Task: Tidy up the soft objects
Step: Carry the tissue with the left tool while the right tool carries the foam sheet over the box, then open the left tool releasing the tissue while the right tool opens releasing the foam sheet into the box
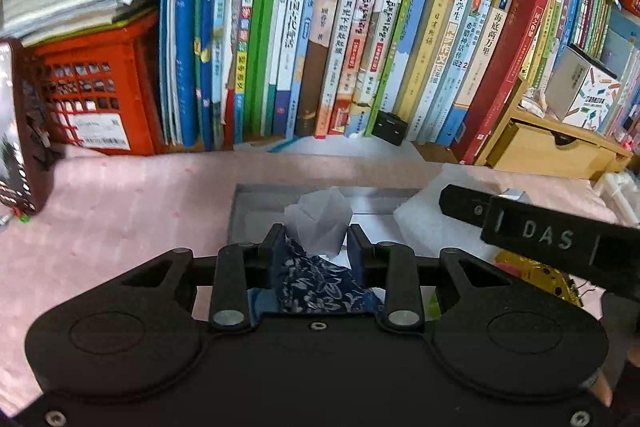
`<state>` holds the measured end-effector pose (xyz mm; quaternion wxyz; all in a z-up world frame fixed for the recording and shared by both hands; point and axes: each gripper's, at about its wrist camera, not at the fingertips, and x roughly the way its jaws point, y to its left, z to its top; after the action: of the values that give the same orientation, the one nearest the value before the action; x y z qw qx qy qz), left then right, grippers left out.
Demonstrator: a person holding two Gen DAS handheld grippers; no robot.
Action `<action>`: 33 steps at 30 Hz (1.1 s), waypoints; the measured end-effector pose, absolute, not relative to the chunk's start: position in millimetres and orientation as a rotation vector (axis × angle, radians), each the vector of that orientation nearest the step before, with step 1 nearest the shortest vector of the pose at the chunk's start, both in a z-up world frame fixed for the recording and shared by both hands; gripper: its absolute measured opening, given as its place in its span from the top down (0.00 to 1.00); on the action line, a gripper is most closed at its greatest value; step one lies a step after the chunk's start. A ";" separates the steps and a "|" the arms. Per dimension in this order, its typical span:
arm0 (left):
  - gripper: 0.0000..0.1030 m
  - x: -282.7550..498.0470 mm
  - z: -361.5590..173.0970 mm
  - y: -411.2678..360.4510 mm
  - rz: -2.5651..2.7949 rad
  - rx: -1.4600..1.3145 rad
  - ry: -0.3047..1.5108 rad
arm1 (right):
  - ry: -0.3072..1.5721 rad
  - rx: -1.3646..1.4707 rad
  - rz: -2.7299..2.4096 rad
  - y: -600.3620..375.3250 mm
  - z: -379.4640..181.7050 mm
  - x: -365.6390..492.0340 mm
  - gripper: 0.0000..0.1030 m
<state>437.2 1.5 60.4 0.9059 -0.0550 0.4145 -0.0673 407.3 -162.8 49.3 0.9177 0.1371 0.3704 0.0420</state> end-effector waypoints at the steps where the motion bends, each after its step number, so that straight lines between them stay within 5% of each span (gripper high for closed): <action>1: 0.69 437.3 60.0 1.6 -0.147 -0.120 0.859 | 0.766 0.283 0.086 -163.7 47.3 407.8 0.51; 21: 0.62 437.9 41.8 -21.7 -0.246 -0.055 0.934 | 0.833 0.291 0.041 -175.9 26.8 410.5 0.52; 33: 0.33 423.8 66.2 -15.3 -0.207 -0.019 0.887 | 0.792 0.307 0.044 -176.9 37.7 398.6 0.36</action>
<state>423.8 -15.3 66.2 0.8980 -0.0092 0.4285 -0.1001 398.6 -176.9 37.7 0.9109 0.1489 0.3842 0.0215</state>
